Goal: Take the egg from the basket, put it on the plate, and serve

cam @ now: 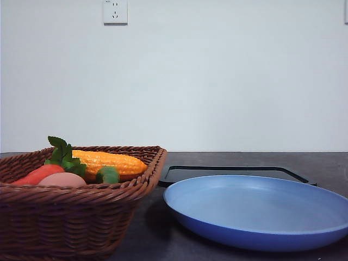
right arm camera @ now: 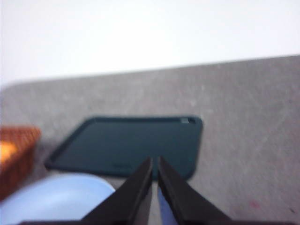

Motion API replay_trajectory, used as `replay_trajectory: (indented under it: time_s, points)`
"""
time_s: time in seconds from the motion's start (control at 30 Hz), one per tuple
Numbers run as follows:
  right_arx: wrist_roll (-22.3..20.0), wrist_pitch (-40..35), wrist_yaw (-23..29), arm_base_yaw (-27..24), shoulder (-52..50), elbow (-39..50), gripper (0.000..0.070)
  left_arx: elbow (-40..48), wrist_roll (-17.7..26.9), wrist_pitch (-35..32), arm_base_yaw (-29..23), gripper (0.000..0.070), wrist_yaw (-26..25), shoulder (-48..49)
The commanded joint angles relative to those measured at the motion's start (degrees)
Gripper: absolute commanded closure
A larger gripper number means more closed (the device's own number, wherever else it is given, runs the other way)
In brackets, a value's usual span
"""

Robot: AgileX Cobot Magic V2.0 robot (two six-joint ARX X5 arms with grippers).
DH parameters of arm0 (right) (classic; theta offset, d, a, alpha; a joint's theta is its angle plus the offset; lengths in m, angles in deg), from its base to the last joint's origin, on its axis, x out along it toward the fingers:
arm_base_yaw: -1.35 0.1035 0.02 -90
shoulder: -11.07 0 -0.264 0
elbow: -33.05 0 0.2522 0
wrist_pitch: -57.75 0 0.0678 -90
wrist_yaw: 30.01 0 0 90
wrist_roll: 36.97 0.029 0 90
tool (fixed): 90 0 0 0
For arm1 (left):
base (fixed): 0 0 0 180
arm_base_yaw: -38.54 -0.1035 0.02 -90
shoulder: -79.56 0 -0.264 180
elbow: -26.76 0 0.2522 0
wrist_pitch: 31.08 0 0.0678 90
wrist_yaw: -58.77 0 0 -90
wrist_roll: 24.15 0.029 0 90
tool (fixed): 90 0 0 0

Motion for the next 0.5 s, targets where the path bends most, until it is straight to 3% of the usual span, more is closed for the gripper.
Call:
replay_trajectory:
  time_s: [0.0,0.1,0.33,0.47]
  points:
    - [5.1,-1.0,0.0,0.2,-0.2,0.3,0.0700,0.3,-5.5,-0.2,-0.1,0.0700,-1.0,0.1]
    - [8.0,0.5,-0.1,0.2,-0.2,0.2,0.0700,0.2,-5.6,-0.1,-0.1,0.0700,-1.2,0.1]
    - [13.6,9.8,0.0,0.2,-0.1,-1.5,0.0700,-0.4,-7.9,-0.1,-0.1,0.0700,-7.6,-0.1]
    - [13.9,12.4,0.0,0.2,0.7,-3.3,0.0700,-2.5,-7.8,1.0,-0.1,0.0700,-8.9,-2.6]
